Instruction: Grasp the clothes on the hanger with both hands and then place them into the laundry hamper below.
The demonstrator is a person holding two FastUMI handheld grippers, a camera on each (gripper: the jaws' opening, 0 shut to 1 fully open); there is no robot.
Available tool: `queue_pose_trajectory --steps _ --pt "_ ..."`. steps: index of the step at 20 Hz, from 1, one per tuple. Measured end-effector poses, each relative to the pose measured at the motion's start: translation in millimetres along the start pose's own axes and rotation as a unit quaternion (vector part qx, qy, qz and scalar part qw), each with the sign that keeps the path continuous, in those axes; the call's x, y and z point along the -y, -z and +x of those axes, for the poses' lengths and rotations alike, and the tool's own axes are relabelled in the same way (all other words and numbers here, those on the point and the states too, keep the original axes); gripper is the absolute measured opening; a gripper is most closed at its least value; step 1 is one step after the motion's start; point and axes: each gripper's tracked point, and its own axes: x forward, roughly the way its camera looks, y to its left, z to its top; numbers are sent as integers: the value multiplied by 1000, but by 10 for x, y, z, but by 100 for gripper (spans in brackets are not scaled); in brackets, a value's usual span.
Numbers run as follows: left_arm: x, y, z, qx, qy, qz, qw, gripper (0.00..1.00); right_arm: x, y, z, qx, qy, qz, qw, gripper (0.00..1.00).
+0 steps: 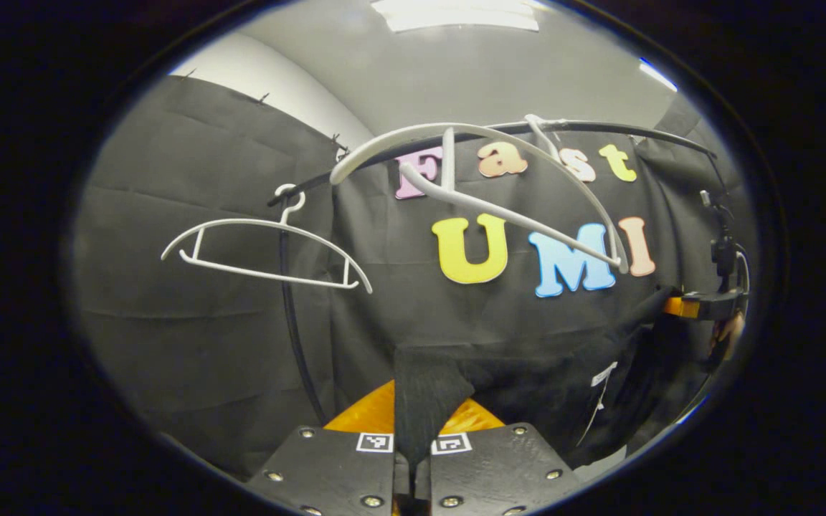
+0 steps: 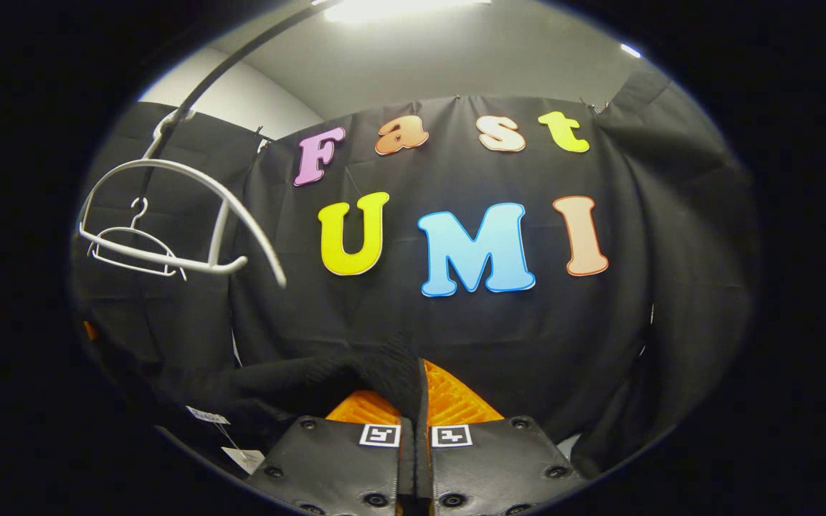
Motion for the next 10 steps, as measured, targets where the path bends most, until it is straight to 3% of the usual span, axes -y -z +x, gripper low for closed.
queue_pose_trajectory --steps 5,10 --pt "69 130 -407 -13 26 1 1000 5 -169 141 -339 -11 -13 -10 1000 2" --pt "181 147 -387 -16 58 -4 998 5 -471 258 -686 -23 -36 -17 999 2"
